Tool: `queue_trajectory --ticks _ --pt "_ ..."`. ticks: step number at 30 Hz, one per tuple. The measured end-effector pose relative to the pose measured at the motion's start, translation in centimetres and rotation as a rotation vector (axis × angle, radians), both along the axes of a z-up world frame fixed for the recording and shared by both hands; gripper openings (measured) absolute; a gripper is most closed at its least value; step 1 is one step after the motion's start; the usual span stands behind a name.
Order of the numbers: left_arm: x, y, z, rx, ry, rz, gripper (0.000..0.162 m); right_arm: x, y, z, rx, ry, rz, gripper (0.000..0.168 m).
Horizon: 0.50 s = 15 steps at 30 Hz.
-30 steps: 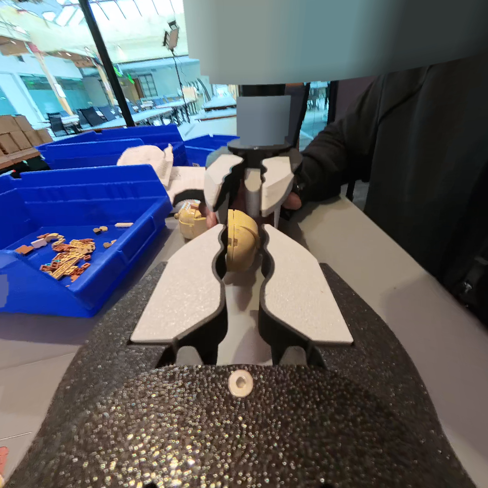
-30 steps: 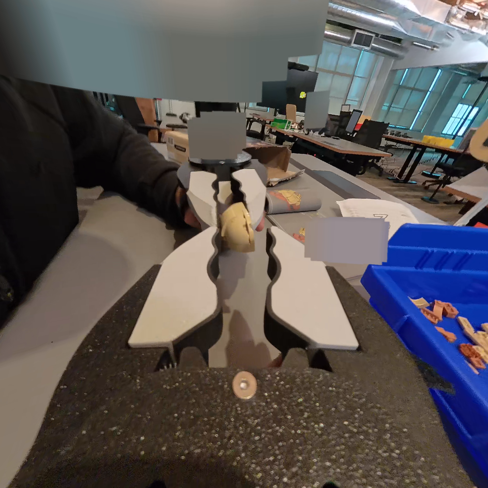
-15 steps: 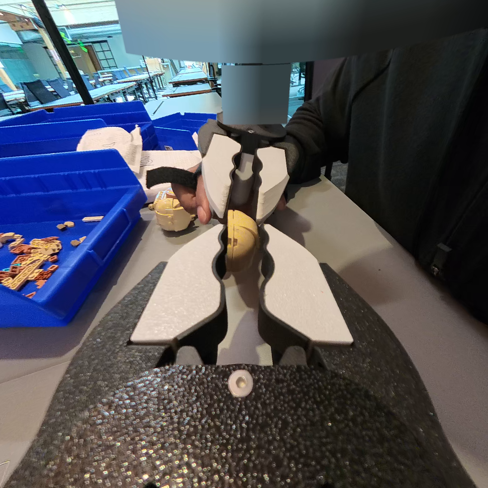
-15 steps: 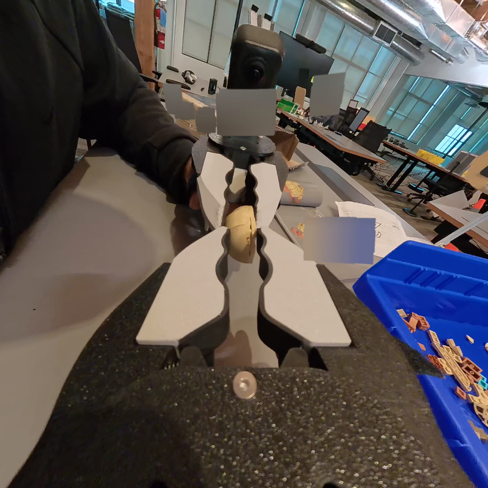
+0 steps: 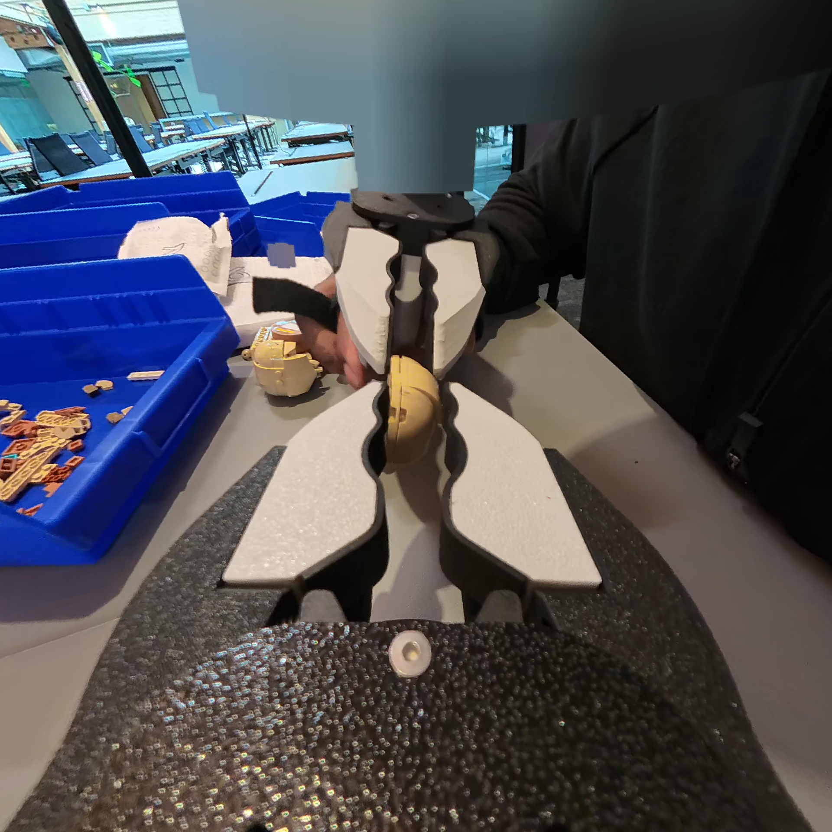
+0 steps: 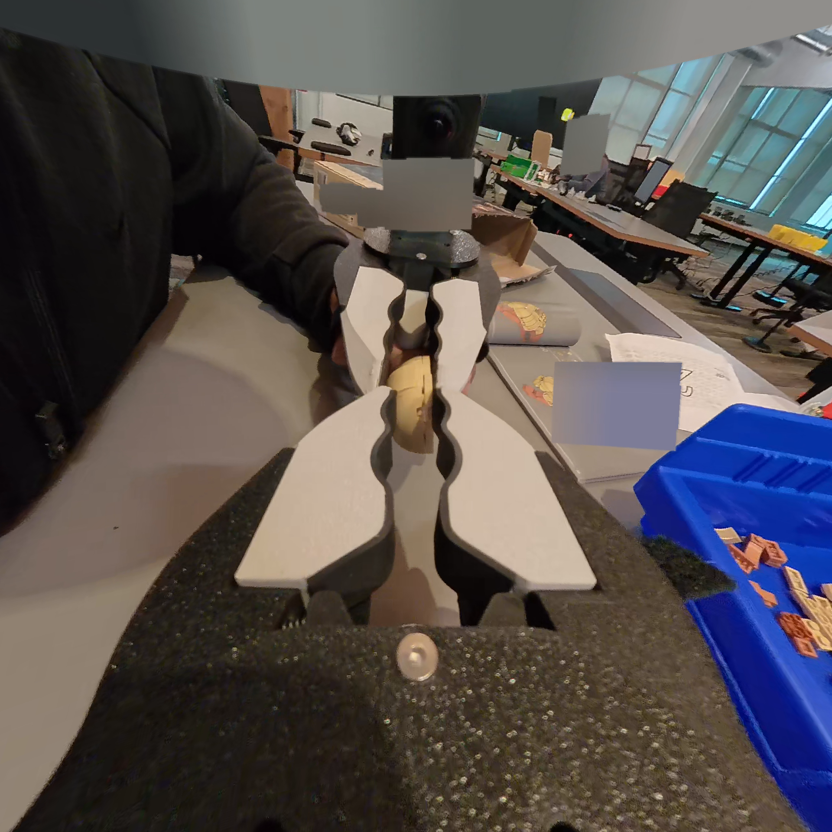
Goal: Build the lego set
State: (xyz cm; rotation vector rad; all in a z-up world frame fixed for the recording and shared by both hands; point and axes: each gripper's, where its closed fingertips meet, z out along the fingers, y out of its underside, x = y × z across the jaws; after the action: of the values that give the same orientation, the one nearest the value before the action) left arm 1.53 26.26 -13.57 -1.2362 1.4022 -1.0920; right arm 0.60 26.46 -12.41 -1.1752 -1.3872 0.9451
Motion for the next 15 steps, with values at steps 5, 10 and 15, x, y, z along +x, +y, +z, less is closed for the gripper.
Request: queue_trajectory --ticks 5,10,15 --pt "0.5 -0.6 -1.0 0.038 0.063 -0.014 0.02 -0.1 -0.2 0.5 -0.067 0.024 0.011 0.002" --pt "0.5 0.0 -0.7 0.005 0.048 0.008 0.02 0.2 0.4 0.8 -0.078 0.031 -0.019 0.003" --pt "-0.1 0.5 0.0 -0.057 0.001 0.02 0.02 0.9 0.7 1.3 -0.048 0.055 -0.011 0.02"
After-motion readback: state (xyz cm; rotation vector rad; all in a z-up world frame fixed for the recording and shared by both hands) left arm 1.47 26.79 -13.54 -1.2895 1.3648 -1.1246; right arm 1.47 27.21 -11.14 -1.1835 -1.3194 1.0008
